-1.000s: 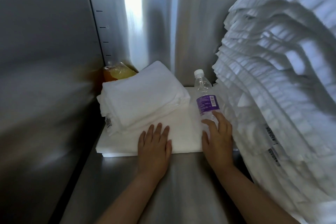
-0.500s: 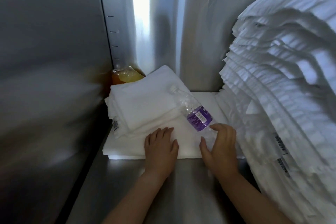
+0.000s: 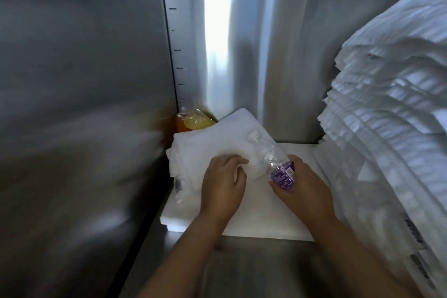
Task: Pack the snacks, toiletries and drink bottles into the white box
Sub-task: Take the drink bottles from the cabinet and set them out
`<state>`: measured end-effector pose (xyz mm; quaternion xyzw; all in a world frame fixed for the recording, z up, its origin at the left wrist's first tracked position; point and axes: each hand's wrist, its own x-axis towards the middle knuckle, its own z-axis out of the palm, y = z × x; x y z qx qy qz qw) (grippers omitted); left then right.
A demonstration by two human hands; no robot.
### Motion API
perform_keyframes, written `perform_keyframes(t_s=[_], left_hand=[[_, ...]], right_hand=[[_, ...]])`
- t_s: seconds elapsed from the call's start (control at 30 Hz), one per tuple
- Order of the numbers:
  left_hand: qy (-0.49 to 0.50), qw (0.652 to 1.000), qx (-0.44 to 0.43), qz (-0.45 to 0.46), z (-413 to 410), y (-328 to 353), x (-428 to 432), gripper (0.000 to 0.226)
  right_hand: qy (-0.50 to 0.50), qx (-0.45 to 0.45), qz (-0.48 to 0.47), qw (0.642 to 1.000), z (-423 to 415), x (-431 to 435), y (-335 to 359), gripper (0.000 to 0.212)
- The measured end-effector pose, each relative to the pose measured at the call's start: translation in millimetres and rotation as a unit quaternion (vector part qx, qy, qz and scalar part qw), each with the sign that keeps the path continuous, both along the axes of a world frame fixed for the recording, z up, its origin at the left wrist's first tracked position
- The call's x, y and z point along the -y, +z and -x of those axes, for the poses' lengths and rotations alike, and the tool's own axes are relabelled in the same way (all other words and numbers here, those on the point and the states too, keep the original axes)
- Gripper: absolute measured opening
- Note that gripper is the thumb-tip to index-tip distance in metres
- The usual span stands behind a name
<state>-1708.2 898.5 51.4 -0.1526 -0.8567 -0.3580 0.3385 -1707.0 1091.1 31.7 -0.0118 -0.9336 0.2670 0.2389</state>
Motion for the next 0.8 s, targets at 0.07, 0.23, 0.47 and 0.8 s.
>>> perform_keyframes(t_s=[0.07, 0.23, 0.47, 0.8], left_hand=[[0.034, 0.999, -0.013, -0.018, 26.6, 27.1, 8.0, 0.026], [0.161, 0.983, 0.067, 0.064, 95.3, 65.1, 29.9, 0.051], [0.172, 0.933, 0.222, 0.225, 149.6, 62.4, 62.7, 0.073], [0.138, 0.937, 0.218, 0.235, 164.9, 71.8, 66.1, 0.071]], right_hand=[[-0.001, -0.015, 0.002, 1.0, -1.9, -1.7, 0.1, 0.06], [0.002, -0.003, 0.001, 1.0, -1.9, -3.7, 3.8, 0.05], [-0.041, 0.009, 0.062, 0.997, 4.2, -10.2, 4.9, 0.054], [-0.036, -0.002, 0.043, 0.998, 5.8, -10.6, 2.9, 0.05]])
